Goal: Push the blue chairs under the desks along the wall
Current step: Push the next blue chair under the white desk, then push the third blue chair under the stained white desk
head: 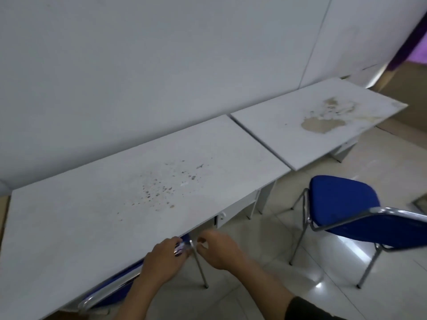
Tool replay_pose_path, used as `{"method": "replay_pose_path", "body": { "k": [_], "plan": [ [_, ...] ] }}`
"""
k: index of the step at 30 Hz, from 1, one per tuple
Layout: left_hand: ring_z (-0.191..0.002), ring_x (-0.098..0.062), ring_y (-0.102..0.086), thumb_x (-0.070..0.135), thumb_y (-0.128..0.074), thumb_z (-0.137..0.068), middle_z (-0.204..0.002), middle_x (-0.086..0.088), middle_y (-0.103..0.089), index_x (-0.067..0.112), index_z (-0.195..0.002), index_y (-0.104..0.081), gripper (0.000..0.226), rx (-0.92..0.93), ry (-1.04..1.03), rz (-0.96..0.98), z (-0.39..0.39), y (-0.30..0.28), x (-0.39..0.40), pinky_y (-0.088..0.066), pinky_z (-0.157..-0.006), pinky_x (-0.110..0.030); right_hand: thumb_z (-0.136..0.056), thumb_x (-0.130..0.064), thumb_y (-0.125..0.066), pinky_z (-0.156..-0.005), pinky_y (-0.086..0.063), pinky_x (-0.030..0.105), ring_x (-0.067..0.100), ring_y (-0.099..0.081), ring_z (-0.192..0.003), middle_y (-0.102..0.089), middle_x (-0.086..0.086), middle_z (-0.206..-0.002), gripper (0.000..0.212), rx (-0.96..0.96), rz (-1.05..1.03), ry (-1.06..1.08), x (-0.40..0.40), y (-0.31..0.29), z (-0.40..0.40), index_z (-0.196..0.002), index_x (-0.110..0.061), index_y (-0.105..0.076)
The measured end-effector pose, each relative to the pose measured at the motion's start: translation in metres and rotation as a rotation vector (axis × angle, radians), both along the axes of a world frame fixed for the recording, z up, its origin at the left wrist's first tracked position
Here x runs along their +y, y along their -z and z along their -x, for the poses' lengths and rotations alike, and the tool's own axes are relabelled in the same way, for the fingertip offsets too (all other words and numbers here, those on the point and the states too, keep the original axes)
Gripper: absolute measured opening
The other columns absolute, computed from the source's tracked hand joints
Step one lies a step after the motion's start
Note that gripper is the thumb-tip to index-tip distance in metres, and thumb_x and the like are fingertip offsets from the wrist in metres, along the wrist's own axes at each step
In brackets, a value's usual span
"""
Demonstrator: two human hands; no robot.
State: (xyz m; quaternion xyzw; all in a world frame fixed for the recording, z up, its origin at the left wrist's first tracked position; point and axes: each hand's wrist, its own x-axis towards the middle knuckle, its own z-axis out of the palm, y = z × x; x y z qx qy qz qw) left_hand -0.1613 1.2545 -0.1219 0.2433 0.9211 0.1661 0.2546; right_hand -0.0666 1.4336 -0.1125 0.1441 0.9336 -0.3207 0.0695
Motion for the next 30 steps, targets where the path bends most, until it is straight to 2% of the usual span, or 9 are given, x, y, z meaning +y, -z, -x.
{"method": "replay_pose_path", "body": {
  "k": [2, 4, 8, 12, 14, 17, 21, 26, 30],
  "plan": [
    [-0.111, -0.014, -0.065, 0.066, -0.059, -0.095, -0.127, 0.012, -0.067, 0.038, -0.129, -0.065, 0.045, -0.020, 0.054, -0.023, -0.022, -0.019, 0.051, -0.051, -0.093, -0.033, -0.099, -0.043, -0.052, -0.087, -0.055, 0.045, 0.030, -0.066, -0.100, -0.071, 0.009, -0.115, 0.038, -0.029, 0.015, 0.051, 0.036, -0.003, -0.026, -0.116, -0.013, -0.068],
    [-0.108, -0.010, -0.063, 0.057, -0.063, -0.098, -0.126, 0.011, -0.067, 0.040, -0.120, -0.064, 0.029, -0.085, 0.079, -0.112, -0.044, -0.030, 0.100, -0.053, -0.099, -0.034, -0.101, -0.045, -0.054, -0.094, -0.054, 0.045, 0.029, -0.065, -0.111, -0.069, 0.007, -0.125, 0.039, -0.056, 0.027, 0.085, 0.075, -0.002, -0.051, -0.128, -0.019, -0.064],
    [-0.125, -0.011, -0.062, 0.056, -0.062, -0.098, -0.146, 0.009, -0.063, 0.035, -0.140, -0.063, 0.046, -0.078, 0.180, -0.120, -0.089, -0.032, 0.201, -0.051, -0.102, -0.032, -0.102, -0.047, -0.055, -0.101, -0.051, 0.041, 0.024, -0.060, -0.122, -0.064, 0.006, -0.137, 0.047, -0.082, 0.035, 0.174, 0.162, -0.002, -0.106, -0.141, -0.021, -0.057],
    [-0.125, -0.010, -0.062, 0.058, -0.061, -0.097, -0.142, 0.012, -0.066, 0.037, -0.138, -0.064, 0.046, -0.091, 0.271, -0.119, -0.135, -0.030, 0.296, -0.053, -0.104, -0.034, -0.101, -0.043, -0.056, -0.092, -0.052, 0.038, 0.025, -0.063, -0.116, -0.067, 0.008, -0.133, 0.043, -0.070, 0.053, 0.289, 0.244, -0.007, -0.165, -0.135, -0.018, -0.061],
    [-0.122, -0.011, -0.064, 0.058, -0.062, -0.097, -0.140, 0.009, -0.068, 0.035, -0.136, -0.066, 0.045, -0.105, 0.305, -0.129, -0.157, -0.030, 0.339, -0.054, -0.101, -0.033, -0.101, -0.039, -0.056, -0.080, -0.049, 0.036, 0.024, -0.065, -0.101, -0.070, 0.008, -0.123, 0.035, -0.077, 0.075, 0.349, 0.282, -0.009, -0.191, -0.124, -0.015, -0.064],
    [-0.121, -0.012, -0.065, 0.055, -0.065, -0.097, -0.139, 0.008, -0.068, 0.033, -0.135, -0.067, 0.044, -0.121, 0.383, -0.134, -0.184, -0.027, 0.398, -0.054, -0.100, -0.034, -0.100, -0.039, -0.056, -0.081, -0.056, 0.039, 0.017, -0.064, -0.087, -0.071, 0.002, -0.108, 0.024, -0.084, 0.068, 0.436, 0.332, -0.015, -0.228, -0.112, -0.021, -0.066],
    [-0.113, -0.009, -0.068, 0.064, -0.061, -0.092, -0.129, 0.012, -0.073, 0.037, -0.129, -0.071, 0.047, -0.131, 0.505, -0.135, -0.216, -0.022, 0.475, -0.058, -0.099, -0.038, -0.099, -0.037, -0.060, -0.086, -0.058, 0.045, 0.018, -0.065, -0.089, -0.069, -0.002, -0.103, 0.017, -0.062, 0.025, 0.555, 0.400, -0.016, -0.271, -0.108, -0.024, -0.066],
    [-0.096, -0.011, -0.068, 0.059, -0.060, -0.096, -0.109, 0.009, -0.072, 0.032, -0.112, -0.071, 0.034, -0.132, 0.632, -0.105, -0.255, -0.024, 0.559, -0.057, -0.078, -0.031, -0.100, -0.035, -0.063, -0.093, -0.055, 0.040, 0.014, -0.060, -0.098, -0.067, -0.004, -0.108, 0.016, 0.013, -0.116, 0.655, 0.472, -0.012, -0.313, -0.112, -0.026, -0.067],
    [-0.106, -0.009, -0.064, 0.059, -0.062, -0.096, -0.122, 0.011, -0.065, 0.032, -0.126, -0.065, 0.040, -0.137, 0.656, -0.160, -0.272, -0.016, 0.623, -0.057, -0.094, -0.034, -0.103, -0.035, -0.057, -0.100, -0.045, 0.037, 0.016, -0.055, -0.111, -0.063, -0.005, -0.122, 0.028, 0.002, -0.233, 0.691, 0.523, -0.003, -0.343, -0.127, -0.024, -0.065]
  ]
}}
